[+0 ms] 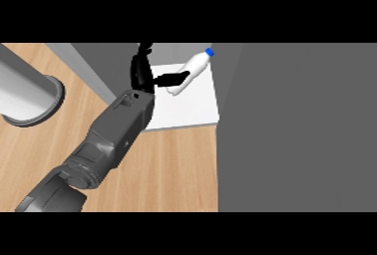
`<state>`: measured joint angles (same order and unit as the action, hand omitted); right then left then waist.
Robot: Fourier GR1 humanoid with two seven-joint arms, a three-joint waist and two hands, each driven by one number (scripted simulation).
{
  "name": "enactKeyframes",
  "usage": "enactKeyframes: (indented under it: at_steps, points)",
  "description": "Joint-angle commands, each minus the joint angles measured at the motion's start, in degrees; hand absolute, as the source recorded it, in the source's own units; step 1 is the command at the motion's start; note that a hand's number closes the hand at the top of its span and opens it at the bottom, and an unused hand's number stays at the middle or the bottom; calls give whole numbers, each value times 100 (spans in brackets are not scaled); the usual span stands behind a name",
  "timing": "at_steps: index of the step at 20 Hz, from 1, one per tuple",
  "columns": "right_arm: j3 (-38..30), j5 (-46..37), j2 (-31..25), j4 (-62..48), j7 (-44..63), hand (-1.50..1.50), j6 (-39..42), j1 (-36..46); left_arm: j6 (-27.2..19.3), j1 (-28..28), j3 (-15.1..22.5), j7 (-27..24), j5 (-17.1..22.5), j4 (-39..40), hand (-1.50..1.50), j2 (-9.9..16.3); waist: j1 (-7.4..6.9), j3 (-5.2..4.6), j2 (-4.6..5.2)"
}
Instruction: Pick up the bottled water, place it into the cabinet and close the cabinet
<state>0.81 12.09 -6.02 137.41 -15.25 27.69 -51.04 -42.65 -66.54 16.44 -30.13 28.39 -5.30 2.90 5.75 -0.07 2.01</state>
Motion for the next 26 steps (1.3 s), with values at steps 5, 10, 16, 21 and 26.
enactKeyframes:
  at_steps: [5, 10, 16, 21, 26]
  points:
    - [85, 281, -12, 95, 37, -150, 132, -69, 740, -212, -213, -272, 117, -165, -150, 39, 54, -7, 29]
    - [106, 466, -5, 460, 254, -150, 53, -204, 1395, -155, -525, -890, 364, -638, -150, -86, -175, -7, -74]
    - [68, 520, -105, 601, 346, -150, 134, -398, 1865, 31, -667, -1280, 378, -619, -150, -268, -249, 0, -108]
    - [90, 558, 48, 515, 587, -150, -74, -172, 1742, 44, -484, -724, 377, -1106, -150, -287, -444, 6, -198]
    - [397, 317, 171, 679, 801, -150, -208, -180, 1669, 1042, 63, -819, 604, -2106, -150, -289, -493, 4, -237]
